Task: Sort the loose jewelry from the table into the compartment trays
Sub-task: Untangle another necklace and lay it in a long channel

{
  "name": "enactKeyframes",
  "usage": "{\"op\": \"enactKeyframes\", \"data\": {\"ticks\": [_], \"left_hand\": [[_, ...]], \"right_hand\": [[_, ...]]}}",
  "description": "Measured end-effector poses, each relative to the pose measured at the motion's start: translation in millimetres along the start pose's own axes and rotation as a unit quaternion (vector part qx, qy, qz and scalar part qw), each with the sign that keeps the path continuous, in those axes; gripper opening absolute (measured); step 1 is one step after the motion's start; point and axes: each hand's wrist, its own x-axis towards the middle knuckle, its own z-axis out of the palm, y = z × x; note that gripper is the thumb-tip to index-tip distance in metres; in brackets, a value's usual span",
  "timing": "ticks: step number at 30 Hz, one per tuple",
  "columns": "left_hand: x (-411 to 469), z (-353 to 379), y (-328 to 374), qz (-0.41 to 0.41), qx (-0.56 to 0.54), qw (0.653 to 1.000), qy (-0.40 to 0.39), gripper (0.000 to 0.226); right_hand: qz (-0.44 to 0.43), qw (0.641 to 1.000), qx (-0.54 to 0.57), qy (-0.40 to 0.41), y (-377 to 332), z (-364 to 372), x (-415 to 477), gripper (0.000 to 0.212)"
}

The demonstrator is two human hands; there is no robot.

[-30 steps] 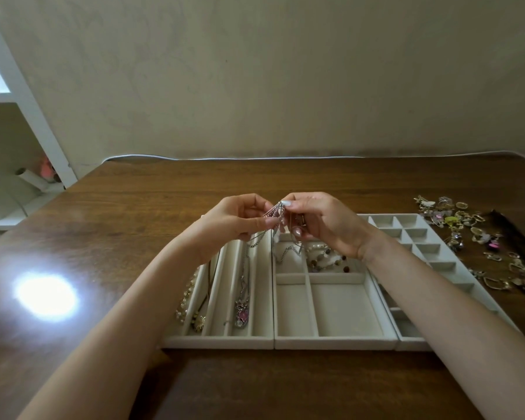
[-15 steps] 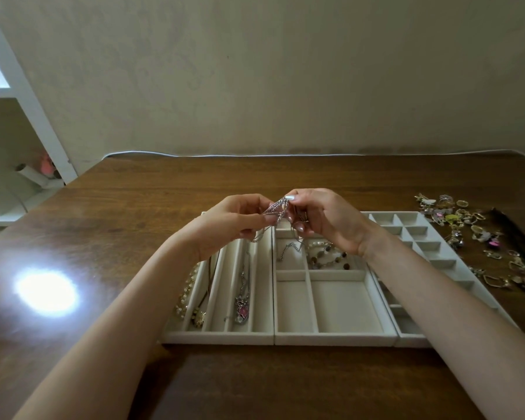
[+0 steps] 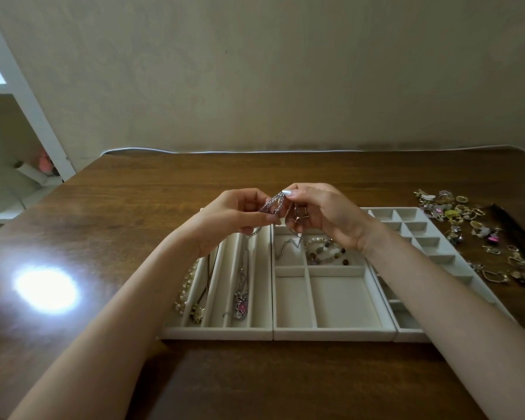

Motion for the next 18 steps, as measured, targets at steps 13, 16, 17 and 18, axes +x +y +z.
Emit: {"op": "enactKeyframes", "data": {"ticks": [13,16,17,18], "left_hand": [[1.1,-0.4,-0.2,0.019,-0.010,0.998,0.057,0.003],[-0.2,-0.4,1.7,0.018,-0.020,0.997,0.068,0.011],[-0.7,-0.3,2.7,0.017,-0.020,0.997,0.067,0.014],[-1.2,0.1,3.9,0.015,-0.018,0.998,0.063,0.017]], "right_hand": [[-0.017,0.999,-0.041,0.022,1.5,-2.5,-0.3,0.011],[-0.016,0.995,-0.077,0.061,3.2,-1.8,1.0,0.013],[-0.017,0.993,-0.087,0.083,4.0,-1.4,1.7,0.012],[-0.019,0.990,-0.094,0.106,4.9,-1.2,2.4,0.011]]}}
